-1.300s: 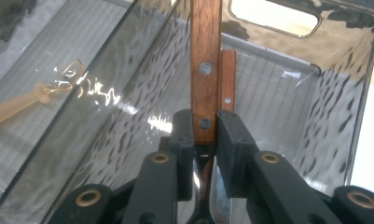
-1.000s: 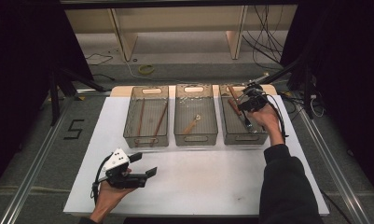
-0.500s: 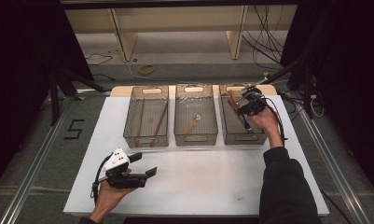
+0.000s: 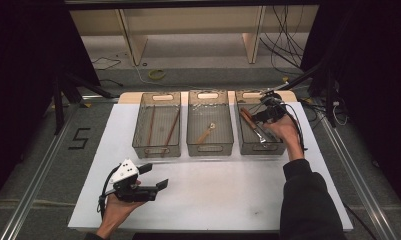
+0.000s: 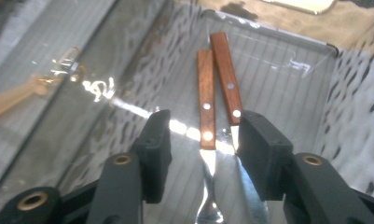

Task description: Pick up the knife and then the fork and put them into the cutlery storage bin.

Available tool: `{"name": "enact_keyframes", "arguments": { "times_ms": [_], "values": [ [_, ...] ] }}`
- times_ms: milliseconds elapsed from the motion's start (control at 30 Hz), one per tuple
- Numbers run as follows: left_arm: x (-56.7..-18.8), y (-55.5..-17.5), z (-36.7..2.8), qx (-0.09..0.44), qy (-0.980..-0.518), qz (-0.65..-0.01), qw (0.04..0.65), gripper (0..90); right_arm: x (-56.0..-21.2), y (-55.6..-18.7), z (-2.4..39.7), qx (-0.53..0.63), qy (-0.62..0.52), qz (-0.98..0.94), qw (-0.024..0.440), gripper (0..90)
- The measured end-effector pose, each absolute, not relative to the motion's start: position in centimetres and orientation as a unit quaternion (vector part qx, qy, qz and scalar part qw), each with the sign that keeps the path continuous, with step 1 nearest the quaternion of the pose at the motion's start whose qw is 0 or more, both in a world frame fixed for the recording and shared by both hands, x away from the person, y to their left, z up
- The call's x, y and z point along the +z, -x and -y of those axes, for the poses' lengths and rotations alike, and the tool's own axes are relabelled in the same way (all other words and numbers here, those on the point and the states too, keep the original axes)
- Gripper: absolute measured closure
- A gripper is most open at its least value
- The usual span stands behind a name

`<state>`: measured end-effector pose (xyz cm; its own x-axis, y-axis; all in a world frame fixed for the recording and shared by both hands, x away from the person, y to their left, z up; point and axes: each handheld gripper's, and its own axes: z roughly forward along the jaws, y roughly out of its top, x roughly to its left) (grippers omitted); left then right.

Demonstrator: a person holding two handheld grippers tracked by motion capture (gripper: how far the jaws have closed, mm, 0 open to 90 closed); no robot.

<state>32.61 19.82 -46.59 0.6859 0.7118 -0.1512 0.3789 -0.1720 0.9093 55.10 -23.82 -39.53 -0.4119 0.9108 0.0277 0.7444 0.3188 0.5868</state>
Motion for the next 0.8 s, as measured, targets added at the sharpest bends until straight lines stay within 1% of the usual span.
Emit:
{"name": "enact_keyframes", "arguments": {
  "times_ms": [300, 533, 800],
  "values": [
    [-46.6, -32.6, -19.8, 0.156, -0.75, -0.364, 0.529, 16.0, -38.7, -53.3, 22.8, 0.309, -0.488, -0.802, 0.153, 46.9],
    [-46.7, -32.6, -19.8, 0.155, -0.751, -0.364, 0.529, 16.0, -38.5, -51.2, 22.1, 0.342, -0.47, -0.801, 0.148, 43.5],
    [-46.7, -32.6, -19.7, 0.154, -0.751, -0.363, 0.529, 16.0, -38.6, -49.0, 21.6, 0.371, -0.464, -0.792, 0.142, 35.7]
  ]
}}
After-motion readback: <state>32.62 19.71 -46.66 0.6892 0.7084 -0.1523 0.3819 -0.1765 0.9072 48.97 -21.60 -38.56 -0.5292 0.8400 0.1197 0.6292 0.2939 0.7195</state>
